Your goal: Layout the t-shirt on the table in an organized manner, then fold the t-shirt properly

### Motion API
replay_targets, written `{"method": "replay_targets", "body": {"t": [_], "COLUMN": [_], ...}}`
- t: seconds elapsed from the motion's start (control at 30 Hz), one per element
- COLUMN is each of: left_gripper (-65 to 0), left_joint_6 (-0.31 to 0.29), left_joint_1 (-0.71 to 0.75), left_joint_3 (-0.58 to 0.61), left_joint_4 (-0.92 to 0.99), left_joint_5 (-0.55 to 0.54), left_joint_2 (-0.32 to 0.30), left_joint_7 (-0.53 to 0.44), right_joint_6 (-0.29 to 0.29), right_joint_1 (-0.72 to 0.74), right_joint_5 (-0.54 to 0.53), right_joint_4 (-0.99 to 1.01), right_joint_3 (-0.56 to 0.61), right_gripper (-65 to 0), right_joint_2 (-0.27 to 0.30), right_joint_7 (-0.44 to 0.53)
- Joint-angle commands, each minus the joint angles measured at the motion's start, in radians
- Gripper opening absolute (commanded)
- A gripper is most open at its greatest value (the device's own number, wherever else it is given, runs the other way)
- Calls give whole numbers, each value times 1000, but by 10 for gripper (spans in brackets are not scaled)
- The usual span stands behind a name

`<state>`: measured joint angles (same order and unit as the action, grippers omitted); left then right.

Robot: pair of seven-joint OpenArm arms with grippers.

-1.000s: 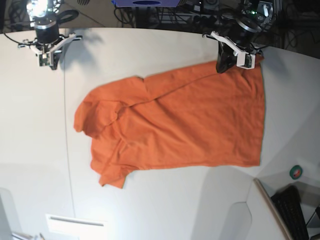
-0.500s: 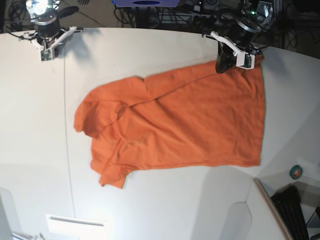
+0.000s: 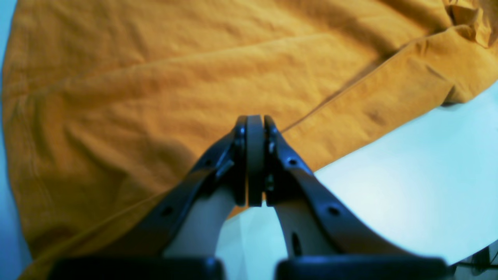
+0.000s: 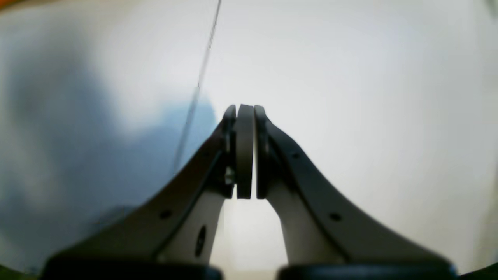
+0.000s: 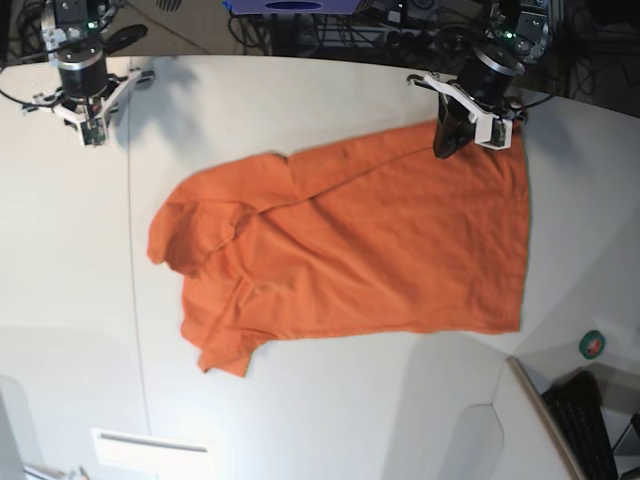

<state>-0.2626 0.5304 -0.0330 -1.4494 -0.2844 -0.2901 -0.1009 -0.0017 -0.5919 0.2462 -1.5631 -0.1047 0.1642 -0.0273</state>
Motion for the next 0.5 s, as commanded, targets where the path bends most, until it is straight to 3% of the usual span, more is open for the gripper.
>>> {"method": "replay_targets", "body": {"t": [0.0, 0.1, 0.3, 0.47], "left_gripper": [-650, -650, -650, -650], "left_joint_6": [0, 0, 0, 0], "left_joint_1": [4, -6, -6, 1], "left_joint_3": [-5, -3, -3, -3], "left_joint_4": [-18, -18, -14, -15], "left_joint_5": [-5, -5, -5, -5], "left_joint_2": [-13, -13, -13, -5], "left_joint_7": [-23, -23, -23, -23], "right_joint_6": [-8, -8, -8, -8], "right_joint_1": [-26, -38, -30, 19], "right_joint_5": [40, 152, 153, 152], "right_joint_4": [-12, -9, -15, -13], "right_joint_3": [-5, -5, -5, -13], "right_gripper": [-650, -650, -650, -650], "right_joint_2": [8, 4, -33, -104], "right_joint_7": [16, 19, 19, 20]}}
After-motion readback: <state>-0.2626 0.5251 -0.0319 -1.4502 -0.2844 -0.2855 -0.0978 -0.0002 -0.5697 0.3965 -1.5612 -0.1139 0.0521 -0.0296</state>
